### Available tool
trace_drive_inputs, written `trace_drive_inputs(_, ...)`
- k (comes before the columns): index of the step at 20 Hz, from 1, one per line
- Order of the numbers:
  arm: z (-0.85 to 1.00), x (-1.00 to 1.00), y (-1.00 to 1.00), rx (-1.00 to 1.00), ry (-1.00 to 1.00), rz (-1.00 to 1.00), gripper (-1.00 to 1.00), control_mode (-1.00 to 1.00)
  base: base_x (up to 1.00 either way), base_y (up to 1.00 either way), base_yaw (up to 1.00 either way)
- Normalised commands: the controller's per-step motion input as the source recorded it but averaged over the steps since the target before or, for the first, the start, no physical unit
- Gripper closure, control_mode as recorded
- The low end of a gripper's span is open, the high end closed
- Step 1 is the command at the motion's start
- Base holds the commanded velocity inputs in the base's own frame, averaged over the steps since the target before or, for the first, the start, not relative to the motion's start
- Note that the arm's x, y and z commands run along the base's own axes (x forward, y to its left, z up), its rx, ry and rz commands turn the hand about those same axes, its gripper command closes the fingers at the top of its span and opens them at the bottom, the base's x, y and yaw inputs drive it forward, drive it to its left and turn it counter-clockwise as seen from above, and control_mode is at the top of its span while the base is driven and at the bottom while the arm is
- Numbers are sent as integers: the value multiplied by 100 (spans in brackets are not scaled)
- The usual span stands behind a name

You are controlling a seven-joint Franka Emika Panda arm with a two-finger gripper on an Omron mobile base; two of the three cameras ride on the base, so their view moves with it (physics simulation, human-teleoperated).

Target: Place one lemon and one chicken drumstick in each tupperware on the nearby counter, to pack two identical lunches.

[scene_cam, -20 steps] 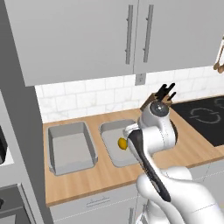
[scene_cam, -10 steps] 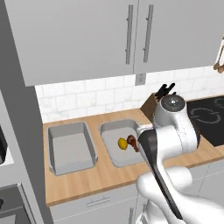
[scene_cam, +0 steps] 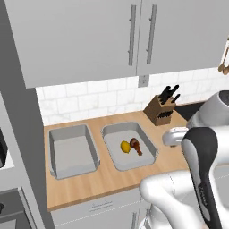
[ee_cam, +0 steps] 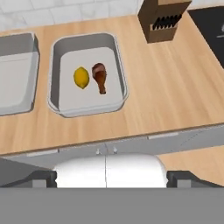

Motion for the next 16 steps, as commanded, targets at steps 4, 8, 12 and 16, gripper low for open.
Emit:
trace_drive_inputs(4,0,-35,-32,14,-11,26,-100,-100,0,0,0)
trace_drive_inputs(8,0,-41,-2,2,-8,25,-100,-100,0,0,0)
trace_drive_inputs(12,-6,-9,53,-7,4,1,-100,-100,0,0,0)
trace_drive_inputs(16,-15,0,50,-11,-1,0,-100,-100,0,0,0)
